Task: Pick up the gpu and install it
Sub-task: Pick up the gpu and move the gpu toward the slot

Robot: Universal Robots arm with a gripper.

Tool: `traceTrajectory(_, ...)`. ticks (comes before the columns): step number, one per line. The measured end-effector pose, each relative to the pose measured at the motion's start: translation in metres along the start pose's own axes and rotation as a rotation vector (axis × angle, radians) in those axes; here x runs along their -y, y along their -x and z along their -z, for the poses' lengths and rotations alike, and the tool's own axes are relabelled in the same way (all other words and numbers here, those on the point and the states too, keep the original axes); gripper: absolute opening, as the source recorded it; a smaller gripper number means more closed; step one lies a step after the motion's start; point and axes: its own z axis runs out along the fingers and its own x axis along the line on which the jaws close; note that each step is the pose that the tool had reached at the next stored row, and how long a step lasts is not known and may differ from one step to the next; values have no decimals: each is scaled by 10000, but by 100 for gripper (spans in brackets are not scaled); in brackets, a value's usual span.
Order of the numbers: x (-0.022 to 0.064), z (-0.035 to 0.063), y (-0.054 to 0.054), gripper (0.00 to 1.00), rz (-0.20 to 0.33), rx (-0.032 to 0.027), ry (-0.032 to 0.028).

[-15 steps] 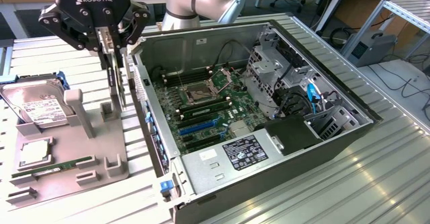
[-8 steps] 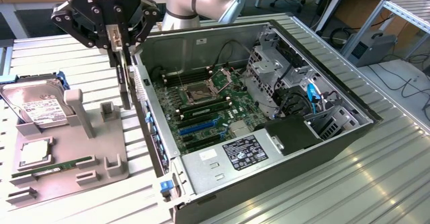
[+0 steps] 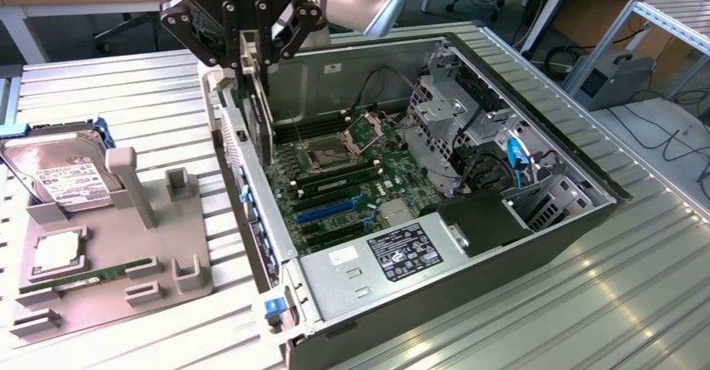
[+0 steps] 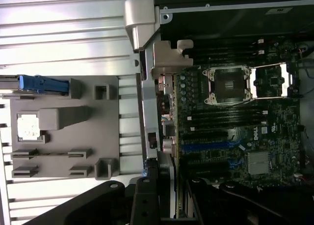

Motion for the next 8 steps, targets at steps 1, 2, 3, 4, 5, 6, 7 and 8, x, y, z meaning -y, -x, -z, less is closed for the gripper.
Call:
traceTrajectory(1, -2, -3, 22, 27, 0, 0, 0)
traceTrajectory(2, -3, -5, 36, 27, 0, 1, 0)
traceTrajectory(3, -4, -7, 51, 27, 0, 0, -1)
traceTrajectory(4, -4, -8, 60, 27, 0, 0, -1)
traceTrajectory(5, -6, -11, 79, 27, 0, 1, -1)
traceTrajectory(6, -7, -12, 90, 27, 0, 0, -1)
traceTrajectory(7, -7, -14, 101, 27, 0, 0, -1)
traceTrajectory(8, -8, -15, 110, 27, 0, 0, -1)
